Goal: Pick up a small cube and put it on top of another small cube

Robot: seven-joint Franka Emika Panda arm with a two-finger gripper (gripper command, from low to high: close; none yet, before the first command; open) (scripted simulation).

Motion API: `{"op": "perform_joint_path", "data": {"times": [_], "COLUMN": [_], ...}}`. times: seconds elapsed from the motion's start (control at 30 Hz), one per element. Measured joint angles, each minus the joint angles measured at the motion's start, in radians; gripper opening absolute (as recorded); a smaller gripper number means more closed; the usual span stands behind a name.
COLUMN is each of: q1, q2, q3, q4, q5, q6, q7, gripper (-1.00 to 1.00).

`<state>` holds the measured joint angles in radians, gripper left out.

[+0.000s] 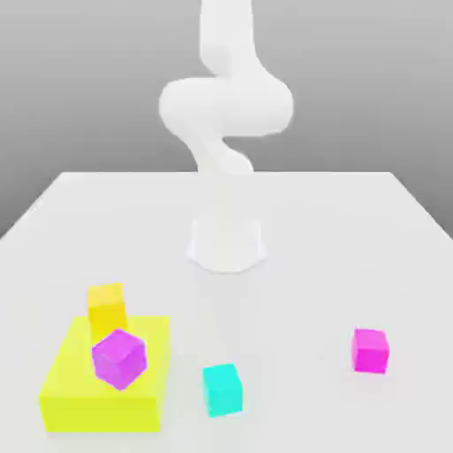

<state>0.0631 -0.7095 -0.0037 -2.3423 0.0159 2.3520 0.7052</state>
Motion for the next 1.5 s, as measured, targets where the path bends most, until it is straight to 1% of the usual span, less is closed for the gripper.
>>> {"op": "perform_joint_path", "data": {"times": [0.37, 0.53, 0.63, 0.73, 0.93, 0.97, 1.2, 1.4, 1.5], "q1": [0.278, 0.367, 0.426, 0.459, 0.500, 0.503, 0.502, 0.480, 0.373], "q2": [0.406, 0.588, 0.696, 0.804, 1.022, 1.041, 1.036, 0.842, 0.734], "q3": [0.005, 0.044, 0.073, 0.082, 0.037, 0.033, 0.034, 0.063, -0.001], "q4": [-0.189, -0.274, -0.325, -0.367, -0.339, -0.336, -0.337, -0.374, -0.386], "q5": [0.050, 0.053, 0.026, -0.034, -0.086, -0.089, -0.091, -0.047, -0.055], "q6": [0.232, 0.340, 0.404, 0.471, 0.642, 0.657, 0.652, 0.495, 0.407], "q7": [-0.412, -0.582, -0.663, -0.708, -0.689, -0.687, -0.685, -0.721, -0.845], "gripper": [0.00, 0.00, 0.00, 0.00, 0.00, -1.00, -1.00, -1.00, -1.00]}}
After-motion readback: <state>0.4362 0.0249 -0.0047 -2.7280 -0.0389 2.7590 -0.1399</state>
